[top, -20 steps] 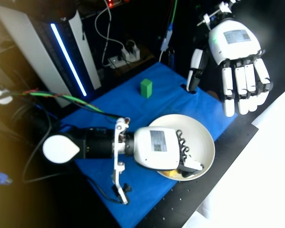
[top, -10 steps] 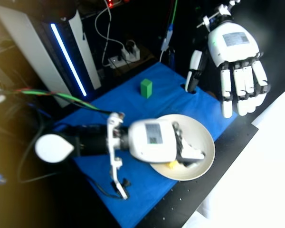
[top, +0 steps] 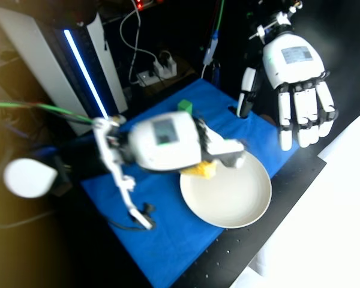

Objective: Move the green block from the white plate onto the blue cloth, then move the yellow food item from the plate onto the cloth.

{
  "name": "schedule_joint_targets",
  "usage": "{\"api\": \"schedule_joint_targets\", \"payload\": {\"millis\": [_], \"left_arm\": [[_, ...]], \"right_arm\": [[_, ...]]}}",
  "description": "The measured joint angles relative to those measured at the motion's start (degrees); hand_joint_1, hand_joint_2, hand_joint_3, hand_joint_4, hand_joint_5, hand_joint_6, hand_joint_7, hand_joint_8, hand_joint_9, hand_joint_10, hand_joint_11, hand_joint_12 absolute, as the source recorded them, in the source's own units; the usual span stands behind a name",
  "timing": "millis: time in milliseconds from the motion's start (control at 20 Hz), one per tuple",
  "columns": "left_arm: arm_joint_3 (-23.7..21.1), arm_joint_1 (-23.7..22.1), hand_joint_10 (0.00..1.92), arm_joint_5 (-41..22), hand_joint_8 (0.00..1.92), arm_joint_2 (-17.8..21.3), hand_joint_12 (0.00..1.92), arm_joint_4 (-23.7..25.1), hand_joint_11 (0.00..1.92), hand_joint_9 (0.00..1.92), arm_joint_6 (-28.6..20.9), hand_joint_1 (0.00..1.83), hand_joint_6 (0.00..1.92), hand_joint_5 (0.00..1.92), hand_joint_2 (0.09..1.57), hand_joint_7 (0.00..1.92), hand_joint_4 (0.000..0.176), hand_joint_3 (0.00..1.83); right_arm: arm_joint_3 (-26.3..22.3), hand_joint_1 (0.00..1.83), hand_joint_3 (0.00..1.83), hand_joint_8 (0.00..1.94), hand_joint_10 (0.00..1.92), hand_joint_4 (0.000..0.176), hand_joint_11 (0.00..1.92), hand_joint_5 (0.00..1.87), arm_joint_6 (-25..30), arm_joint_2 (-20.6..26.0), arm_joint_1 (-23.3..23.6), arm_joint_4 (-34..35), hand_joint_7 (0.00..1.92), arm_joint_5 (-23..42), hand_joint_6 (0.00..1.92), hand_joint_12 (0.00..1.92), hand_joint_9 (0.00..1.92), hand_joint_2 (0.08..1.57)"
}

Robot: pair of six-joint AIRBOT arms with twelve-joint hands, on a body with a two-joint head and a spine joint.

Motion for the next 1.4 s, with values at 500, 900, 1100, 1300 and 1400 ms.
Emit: {"api": "schedule_joint_targets", "payload": {"millis": [500, 900, 1100, 1300, 1400], "left_arm": [[0.0, 1.31, 0.0, -0.59, 0.0, 0.17, 0.72, -1.92, 0.0, 0.31, 0.0, 0.89, 0.01, 0.2, 0.82, 0.33, 0.168, 0.0], [0.0, 1.44, 0.0, -0.94, 0.0, 0.17, 0.81, -2.38, 0.0, 0.33, 0.0, 0.87, 0.0, 0.18, 0.85, 0.34, 0.168, 0.01], [0.0, 1.84, 0.01, -1.4, 0.0, 0.11, 0.83, -2.54, 0.0, 0.36, 0.0, 0.83, 0.0, 0.17, 0.8, 0.36, 0.152, 0.0], [-0.02, 2.29, 0.0, -1.57, 0.0, 0.11, 0.82, -2.54, 0.0, 0.35, 0.0, 0.85, 0.0, 0.16, 0.8, 0.36, 0.156, 0.0], [-0.02, 2.34, 0.0, -1.57, 0.0, 0.11, 0.82, -2.54, 0.0, 0.34, 0.0, 0.87, 0.0, 0.16, 0.81, 0.34, 0.169, 0.0]], "right_arm": [[-8.9, 1.28, 0.0, 0.81, 0.61, 0.0, 0.84, 1.0, 0.09, 5.66, -6.95, -5.35, 1.19, 2.23, 0.76, 1.37, 1.22, 1.07], [-9.42, 1.27, 0.0, 0.95, 0.98, 0.0, 0.87, 1.0, 0.04, 3.85, -10.08, -7.76, 1.13, 1.97, 0.72, 1.62, 1.08, 1.08], [-9.42, 0.98, 0.0, 0.11, 0.75, 0.0, 0.45, 0.82, -0.07, 3.85, -10.36, -7.19, 0.97, 1.88, 0.13, 1.43, 0.74, 0.99], [-9.46, 0.78, 0.0, 0.0, 0.17, 0.0, 0.23, 0.38, -0.04, 3.85, -10.67, -7.3, 0.6, 1.68, 0.0, 1.2, 0.58, 0.87], [-9.84, 0.6, 0.0, 0.0, 0.05, 0.045, 0.04, 0.08, -0.04, 3.87, -10.67, -7.26, 0.33, 1.64, 0.0, 1.1, 0.36, 0.83]]}}
